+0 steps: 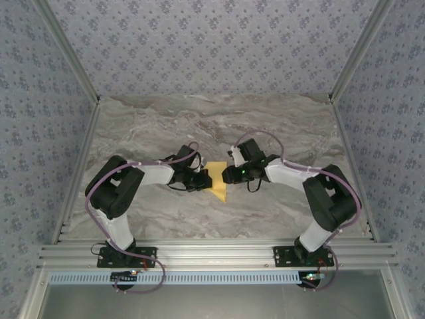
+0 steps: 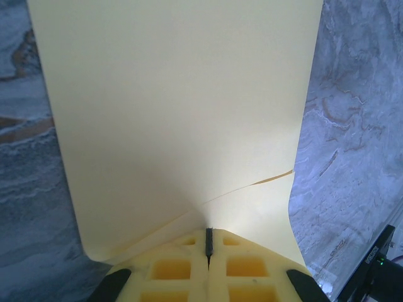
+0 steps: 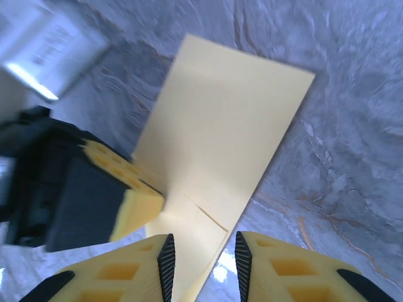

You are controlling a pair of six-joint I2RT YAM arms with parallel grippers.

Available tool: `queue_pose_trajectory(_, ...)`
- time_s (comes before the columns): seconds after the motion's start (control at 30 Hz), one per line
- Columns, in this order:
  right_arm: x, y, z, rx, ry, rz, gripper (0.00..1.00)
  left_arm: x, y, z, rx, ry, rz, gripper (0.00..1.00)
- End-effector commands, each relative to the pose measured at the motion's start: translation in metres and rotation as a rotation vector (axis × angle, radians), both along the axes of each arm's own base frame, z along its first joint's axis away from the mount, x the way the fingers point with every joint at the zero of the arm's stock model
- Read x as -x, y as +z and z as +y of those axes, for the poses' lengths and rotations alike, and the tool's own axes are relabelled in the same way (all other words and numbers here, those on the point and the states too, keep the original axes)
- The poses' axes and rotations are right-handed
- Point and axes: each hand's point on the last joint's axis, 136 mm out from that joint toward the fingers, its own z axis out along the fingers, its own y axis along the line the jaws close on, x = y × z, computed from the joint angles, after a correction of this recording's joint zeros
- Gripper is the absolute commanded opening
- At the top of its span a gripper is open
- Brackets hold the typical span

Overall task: Fold a paper plane with a square sheet of paper (fold left side to right side)
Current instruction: Third fold the triangle at the center of the table.

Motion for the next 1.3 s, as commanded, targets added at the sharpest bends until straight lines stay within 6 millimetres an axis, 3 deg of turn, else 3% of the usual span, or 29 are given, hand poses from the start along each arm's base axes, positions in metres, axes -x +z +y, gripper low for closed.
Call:
queue_pose_trajectory(0.0,0.03,0.001,0.001,-0.04,0.051,0.086,0.32,0.012,-0.027,0.017,-0.1,0.01,0.044,0.03)
queue_pose_trajectory(0.17,0.065,0.001,0.034,-0.198,0.156,0.245,0.27,0.012,-0.025,0.017,-0.097,0.009,0.037,0.03)
queue_pose_trajectory(0.37,0.077,-0.01,0.052,-0.181,0.212,0.294,0.26,0.011,-0.025,0.016,-0.097,0.008,0.039,0.03)
queue_pose_trajectory(0.67,0.082,-0.044,0.046,-0.074,0.2,0.348,0.26,0.01,-0.023,0.016,-0.1,0.004,0.034,0.03)
queue_pose_trajectory(1.27,0.089,-0.065,0.031,0.044,0.189,0.364,0.26,0.01,-0.024,0.017,-0.106,0.005,0.037,0.03)
